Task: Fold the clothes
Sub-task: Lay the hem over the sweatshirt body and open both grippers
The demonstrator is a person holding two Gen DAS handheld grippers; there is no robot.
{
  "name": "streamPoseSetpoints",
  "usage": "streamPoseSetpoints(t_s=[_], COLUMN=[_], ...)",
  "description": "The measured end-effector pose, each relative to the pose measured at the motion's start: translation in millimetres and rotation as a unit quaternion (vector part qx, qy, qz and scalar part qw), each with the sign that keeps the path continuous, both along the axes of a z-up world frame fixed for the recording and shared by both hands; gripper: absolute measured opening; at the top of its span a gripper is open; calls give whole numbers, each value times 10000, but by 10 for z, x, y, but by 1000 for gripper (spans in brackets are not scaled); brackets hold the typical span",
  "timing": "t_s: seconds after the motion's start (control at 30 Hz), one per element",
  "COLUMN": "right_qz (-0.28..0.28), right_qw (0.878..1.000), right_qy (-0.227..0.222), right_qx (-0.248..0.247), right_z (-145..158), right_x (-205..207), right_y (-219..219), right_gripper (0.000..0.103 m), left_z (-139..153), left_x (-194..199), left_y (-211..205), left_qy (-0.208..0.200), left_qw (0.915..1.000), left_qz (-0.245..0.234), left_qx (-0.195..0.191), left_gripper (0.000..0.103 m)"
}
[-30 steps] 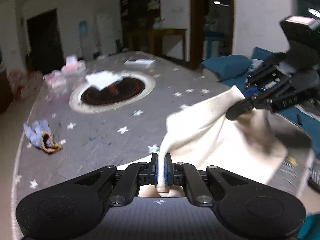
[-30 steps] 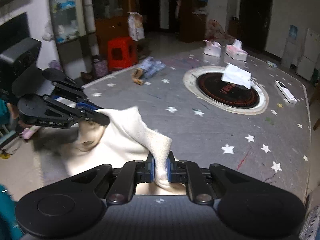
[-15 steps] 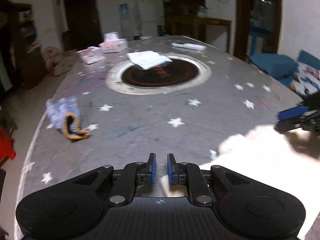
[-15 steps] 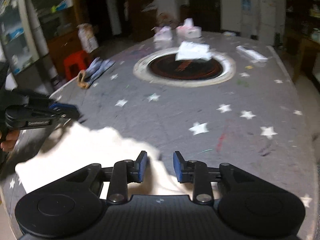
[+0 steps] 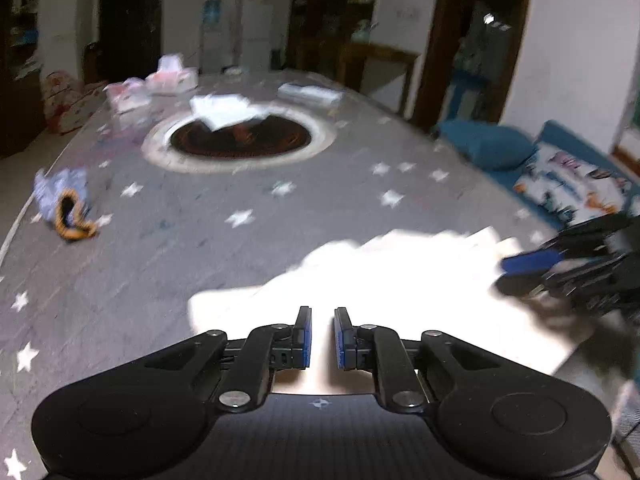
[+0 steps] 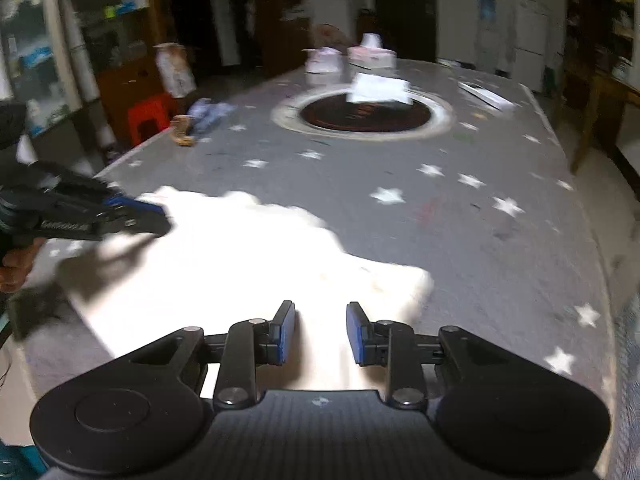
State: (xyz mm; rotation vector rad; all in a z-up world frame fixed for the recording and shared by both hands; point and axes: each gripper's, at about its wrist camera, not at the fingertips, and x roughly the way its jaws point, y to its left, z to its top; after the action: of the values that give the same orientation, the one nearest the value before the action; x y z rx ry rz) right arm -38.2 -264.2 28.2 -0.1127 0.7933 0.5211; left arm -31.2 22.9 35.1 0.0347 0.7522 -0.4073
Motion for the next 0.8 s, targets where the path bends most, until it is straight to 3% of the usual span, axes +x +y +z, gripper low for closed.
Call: streamPoseSetpoints(t_s=[0.3, 0.43, 0.6, 0.73, 0.8], right_qz=[-649, -637, -860, -729, -406], right_qw=[9977, 9979, 9958, 9960, 9984], right_qy=[29, -90, -176, -498, -392], right_qx=[198, -58, -249, -103, 84], right_z=[-19, -93, -54, 117, 126], right_x=[197, 179, 229, 215, 226], right_y=[-271, -189, -163, -58, 59], right_gripper=[27, 13, 14, 14, 14], left_z=[-22, 15, 57, 117, 120], left_x=[81, 49, 49, -6, -13], left_y=[280, 274, 262, 185, 96], left_qy=[-105, -193, -291, -334, -292], left_qw=[9980, 9977, 9967, 9981, 9991], left_qz=[577, 596, 683, 482, 307], left_qx=[218, 251, 337, 172, 35], left_gripper=[15, 15, 16, 16, 16])
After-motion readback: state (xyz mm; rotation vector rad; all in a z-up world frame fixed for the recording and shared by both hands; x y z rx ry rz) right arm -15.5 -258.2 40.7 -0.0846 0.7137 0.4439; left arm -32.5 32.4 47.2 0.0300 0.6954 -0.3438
